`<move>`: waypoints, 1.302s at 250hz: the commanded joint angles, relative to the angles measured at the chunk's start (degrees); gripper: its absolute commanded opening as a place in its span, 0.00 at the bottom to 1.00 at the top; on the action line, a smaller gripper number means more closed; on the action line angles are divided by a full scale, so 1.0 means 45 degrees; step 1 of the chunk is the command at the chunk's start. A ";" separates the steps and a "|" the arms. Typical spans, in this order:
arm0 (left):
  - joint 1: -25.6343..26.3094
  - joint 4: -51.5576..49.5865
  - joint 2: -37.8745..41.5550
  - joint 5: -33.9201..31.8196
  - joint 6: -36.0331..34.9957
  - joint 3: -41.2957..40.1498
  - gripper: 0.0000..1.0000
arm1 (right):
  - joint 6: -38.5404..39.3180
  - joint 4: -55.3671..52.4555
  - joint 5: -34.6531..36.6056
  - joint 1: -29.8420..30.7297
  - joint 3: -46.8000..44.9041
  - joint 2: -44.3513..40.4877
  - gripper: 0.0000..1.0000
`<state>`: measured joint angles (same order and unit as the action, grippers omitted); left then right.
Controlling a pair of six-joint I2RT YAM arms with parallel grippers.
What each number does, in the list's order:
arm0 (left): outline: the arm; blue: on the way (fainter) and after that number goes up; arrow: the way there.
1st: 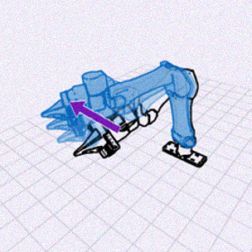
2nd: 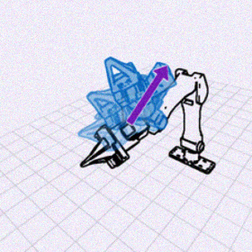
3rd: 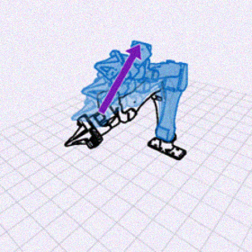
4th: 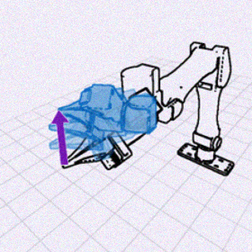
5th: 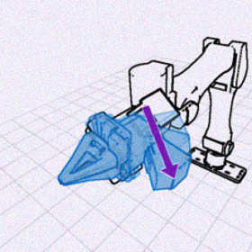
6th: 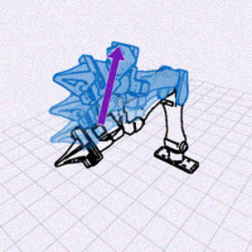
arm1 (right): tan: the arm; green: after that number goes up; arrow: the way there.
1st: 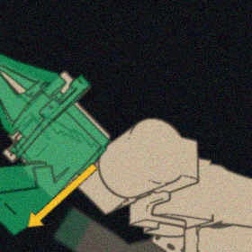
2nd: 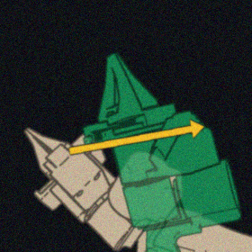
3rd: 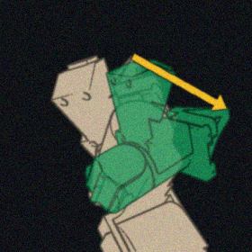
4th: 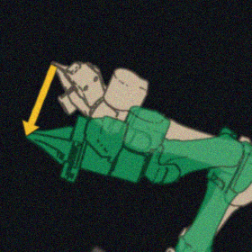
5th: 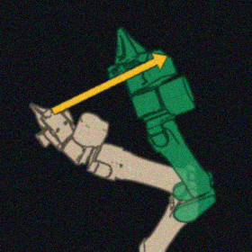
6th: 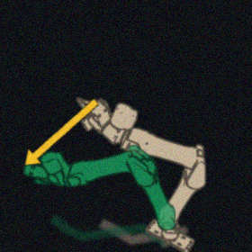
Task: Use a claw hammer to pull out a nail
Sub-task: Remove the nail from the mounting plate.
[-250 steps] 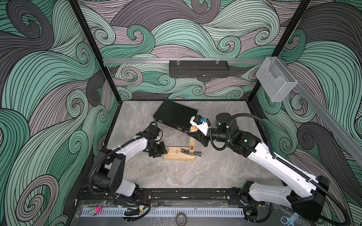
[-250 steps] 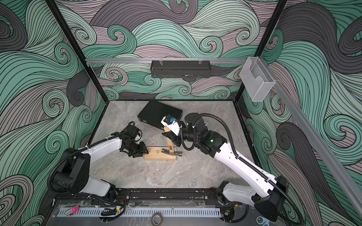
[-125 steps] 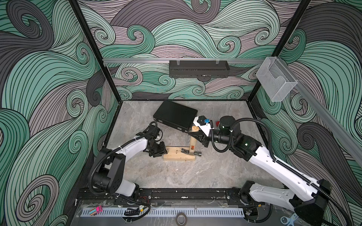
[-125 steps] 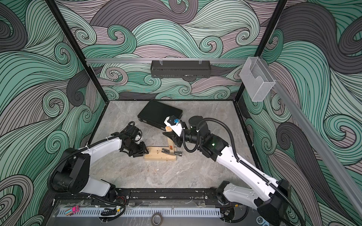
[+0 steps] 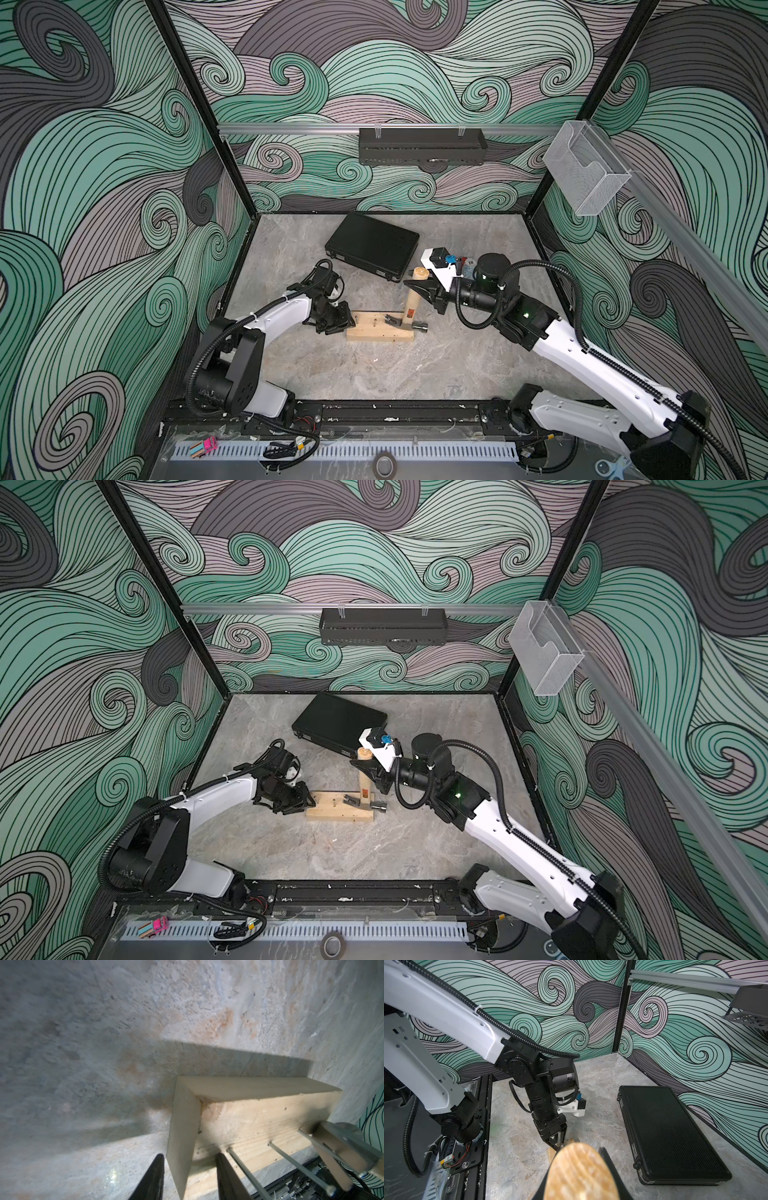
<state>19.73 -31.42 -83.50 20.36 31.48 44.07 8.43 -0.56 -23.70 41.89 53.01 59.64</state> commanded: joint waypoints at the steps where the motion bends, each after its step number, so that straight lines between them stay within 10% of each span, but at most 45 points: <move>1: 0.0031 -0.0439 -0.0584 -0.1445 -0.0078 -0.0731 0.40 | -0.0702 0.0407 -0.0431 -0.0024 -0.0267 -0.0176 0.00; 326: 0.0031 0.0049 -0.1209 -0.1441 -0.0003 -0.1176 0.36 | -0.1969 0.1965 -0.0396 -0.0842 -0.2782 -0.1900 0.00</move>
<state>19.64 -28.21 -84.18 21.89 31.53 42.92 3.42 9.87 -25.45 38.28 42.39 51.42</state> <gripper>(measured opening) 0.366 0.255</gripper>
